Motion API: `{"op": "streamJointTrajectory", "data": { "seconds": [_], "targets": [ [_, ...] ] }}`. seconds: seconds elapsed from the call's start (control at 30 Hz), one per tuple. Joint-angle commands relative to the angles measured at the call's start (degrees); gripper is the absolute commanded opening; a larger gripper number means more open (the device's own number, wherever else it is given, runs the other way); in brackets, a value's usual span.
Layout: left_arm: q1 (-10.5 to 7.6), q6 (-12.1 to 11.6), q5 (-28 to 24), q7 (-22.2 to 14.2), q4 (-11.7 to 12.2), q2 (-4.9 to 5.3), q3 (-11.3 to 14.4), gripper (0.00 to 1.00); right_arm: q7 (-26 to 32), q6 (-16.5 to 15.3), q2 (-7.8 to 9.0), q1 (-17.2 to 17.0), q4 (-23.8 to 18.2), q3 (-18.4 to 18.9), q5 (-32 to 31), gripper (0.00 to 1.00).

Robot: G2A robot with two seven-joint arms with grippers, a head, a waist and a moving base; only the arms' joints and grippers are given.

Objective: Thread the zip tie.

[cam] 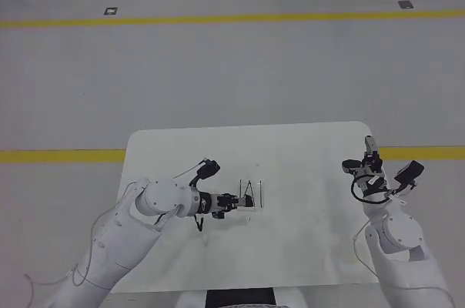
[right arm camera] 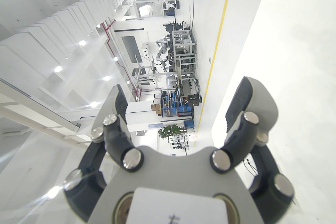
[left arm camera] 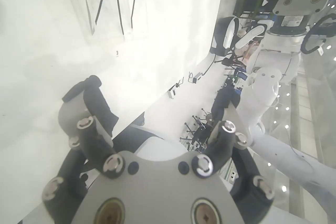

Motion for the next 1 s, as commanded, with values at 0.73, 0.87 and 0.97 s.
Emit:
{"op": "streamJointTrajectory", "data": {
  "seconds": [0.73, 0.87, 0.97],
  "targets": [
    [-19.55, 0.0, 11.4, -6.3, 15.4, -5.75, 12.8, 1.0, 0.0, 0.0, 0.0, 0.0, 0.0, 0.0, 0.0, 1.0],
    [-23.0, 0.0, 10.6, -8.1, 19.1, -7.81, 15.2, 1.0, 0.0, 0.0, 0.0, 0.0, 0.0, 0.0, 0.0, 1.0],
    [-23.49, 0.0, 10.4, -8.6, 19.5, -8.12, 15.6, 1.0, 0.0, 0.0, 0.0, 0.0, 0.0, 0.0, 0.0, 1.0]
  ]
}}
